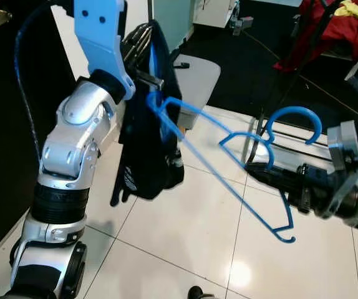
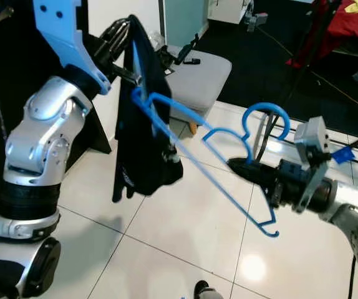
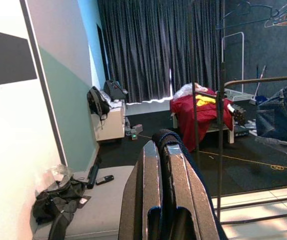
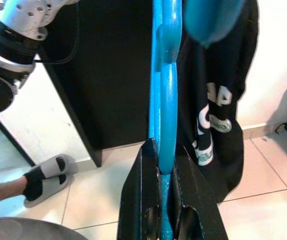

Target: Hang hanger

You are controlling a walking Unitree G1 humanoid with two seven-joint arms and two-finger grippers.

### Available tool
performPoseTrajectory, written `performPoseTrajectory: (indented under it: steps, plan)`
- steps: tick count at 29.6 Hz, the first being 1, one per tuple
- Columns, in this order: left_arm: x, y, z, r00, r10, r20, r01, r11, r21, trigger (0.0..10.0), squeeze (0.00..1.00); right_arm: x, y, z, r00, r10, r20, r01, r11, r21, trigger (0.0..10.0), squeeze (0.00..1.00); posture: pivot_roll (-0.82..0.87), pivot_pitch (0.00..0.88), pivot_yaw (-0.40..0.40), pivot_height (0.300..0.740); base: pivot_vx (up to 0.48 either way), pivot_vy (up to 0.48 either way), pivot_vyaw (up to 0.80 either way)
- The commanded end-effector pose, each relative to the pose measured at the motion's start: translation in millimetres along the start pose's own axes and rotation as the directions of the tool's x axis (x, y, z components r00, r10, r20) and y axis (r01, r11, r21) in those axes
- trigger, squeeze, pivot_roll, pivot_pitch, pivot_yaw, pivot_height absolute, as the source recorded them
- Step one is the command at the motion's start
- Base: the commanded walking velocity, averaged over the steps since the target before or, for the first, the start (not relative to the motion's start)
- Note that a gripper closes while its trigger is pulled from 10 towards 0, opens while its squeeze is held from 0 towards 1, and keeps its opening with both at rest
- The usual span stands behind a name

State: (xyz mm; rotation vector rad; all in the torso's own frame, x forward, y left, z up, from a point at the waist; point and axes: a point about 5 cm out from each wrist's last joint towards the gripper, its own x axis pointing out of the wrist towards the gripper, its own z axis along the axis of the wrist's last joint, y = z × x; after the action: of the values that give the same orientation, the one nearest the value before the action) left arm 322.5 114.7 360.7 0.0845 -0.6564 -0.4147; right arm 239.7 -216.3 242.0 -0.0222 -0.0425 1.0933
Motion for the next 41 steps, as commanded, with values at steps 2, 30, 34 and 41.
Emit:
performPoseTrajectory:
  steps: [2,30,34,41]
  plan:
    - [5.0,-7.1,2.8,0.999,-0.033,0.018,0.034,0.999,-0.019,4.0,0.0,-2.5,0.5,0.7,1.0,-0.014,-0.018,0.013,1.0,-0.019,10.0,0.0,-0.03,0.182,-0.005,0.74,0.0,0.0,0.0]
    - [3.0,-23.2,0.4,0.996,-0.093,0.006,0.093,0.995,-0.029,4.8,0.0,-11.9,-27.3,28.4,0.945,-0.23,0.232,0.252,0.965,-0.071,10.0,0.0,-0.03,0.18,-0.012,0.74,0.0,0.0,0.0]
    - [3.2,-24.6,0.4,0.995,-0.101,0.006,0.101,0.994,-0.028,5.5,0.0,-12.8,-27.6,27.1,0.944,-0.226,0.242,0.246,0.968,-0.054,10.0,0.0,-0.03,0.181,-0.012,0.74,0.0,0.0,0.0]
    - [4.5,-28.6,1.4,0.994,-0.111,0.024,0.112,0.992,-0.06,5.9,0.0,-8.8,-30.1,9.2,0.964,-0.24,0.113,0.249,0.966,-0.076,10.0,0.0,-0.03,0.181,-0.013,0.74,0.0,0.0,0.0]
